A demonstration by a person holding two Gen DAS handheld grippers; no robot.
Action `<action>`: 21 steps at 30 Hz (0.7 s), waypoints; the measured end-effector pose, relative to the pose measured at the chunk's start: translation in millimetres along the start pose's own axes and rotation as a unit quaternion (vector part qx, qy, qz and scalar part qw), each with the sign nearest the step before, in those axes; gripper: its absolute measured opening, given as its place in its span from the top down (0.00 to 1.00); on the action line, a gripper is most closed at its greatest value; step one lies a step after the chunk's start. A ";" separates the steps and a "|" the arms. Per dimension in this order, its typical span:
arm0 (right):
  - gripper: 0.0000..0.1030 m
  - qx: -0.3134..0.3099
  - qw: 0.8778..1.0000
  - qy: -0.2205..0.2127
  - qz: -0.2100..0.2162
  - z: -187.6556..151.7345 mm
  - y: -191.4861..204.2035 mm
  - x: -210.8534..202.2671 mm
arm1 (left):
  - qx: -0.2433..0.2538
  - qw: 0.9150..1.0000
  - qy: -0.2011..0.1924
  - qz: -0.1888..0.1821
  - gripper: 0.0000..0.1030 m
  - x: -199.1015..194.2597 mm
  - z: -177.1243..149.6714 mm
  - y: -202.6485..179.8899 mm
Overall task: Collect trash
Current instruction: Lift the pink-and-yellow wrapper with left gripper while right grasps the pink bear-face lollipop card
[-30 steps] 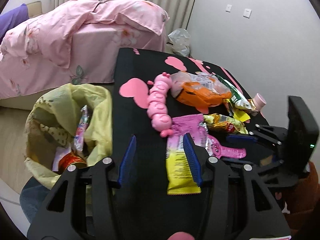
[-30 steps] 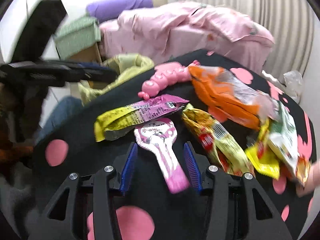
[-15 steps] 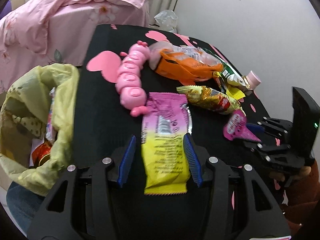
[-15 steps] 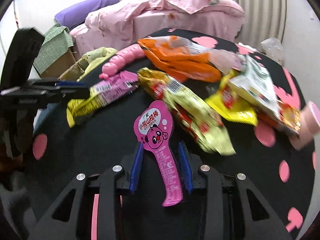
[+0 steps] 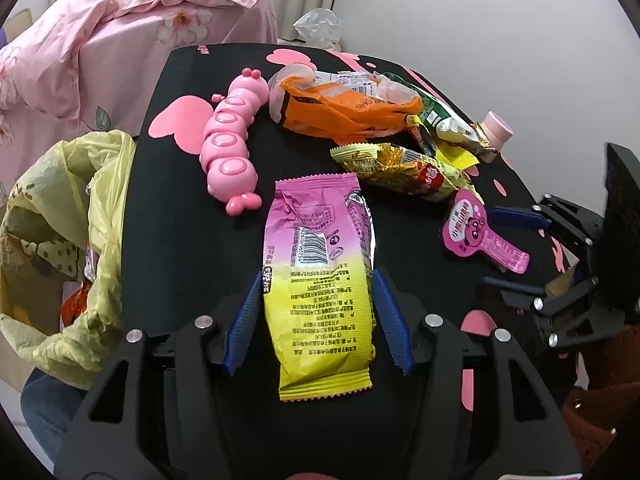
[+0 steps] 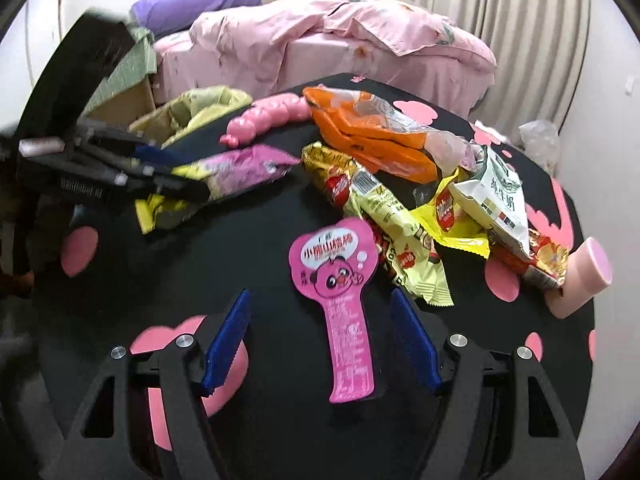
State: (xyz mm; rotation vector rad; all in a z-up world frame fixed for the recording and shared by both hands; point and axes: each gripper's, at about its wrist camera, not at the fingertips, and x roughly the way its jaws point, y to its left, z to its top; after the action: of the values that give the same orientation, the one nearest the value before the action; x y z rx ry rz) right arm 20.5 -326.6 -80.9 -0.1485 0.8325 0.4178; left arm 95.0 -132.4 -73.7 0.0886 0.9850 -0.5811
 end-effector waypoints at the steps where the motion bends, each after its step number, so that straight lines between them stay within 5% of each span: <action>1: 0.33 0.017 1.000 0.002 0.012 1.9 -5.0 2.3 | -0.003 1.000 0.001 -0.006 0.49 -1.4 -0.7 0.4; 6: 0.35 0.037 0.994 0.037 0.098 8.4 4.8 5.5 | -0.011 1.000 -0.016 -0.014 0.49 -16.7 -0.7 4.2; 13: 0.35 0.005 1.000 0.027 -0.011 3.2 20.0 -10.5 | -0.050 0.998 -0.041 0.005 0.45 -31.9 4.9 23.8; 21: 0.35 0.050 0.998 0.027 -0.001 11.7 -3.9 10.1 | -0.044 0.998 -0.046 -0.001 0.45 -34.4 3.2 23.9</action>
State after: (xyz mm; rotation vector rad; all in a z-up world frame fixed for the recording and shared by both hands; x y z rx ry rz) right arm 36.2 -323.8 -80.7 -0.0669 0.9039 0.3712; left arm 95.2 -98.7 -48.6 -0.0168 0.9209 -0.5381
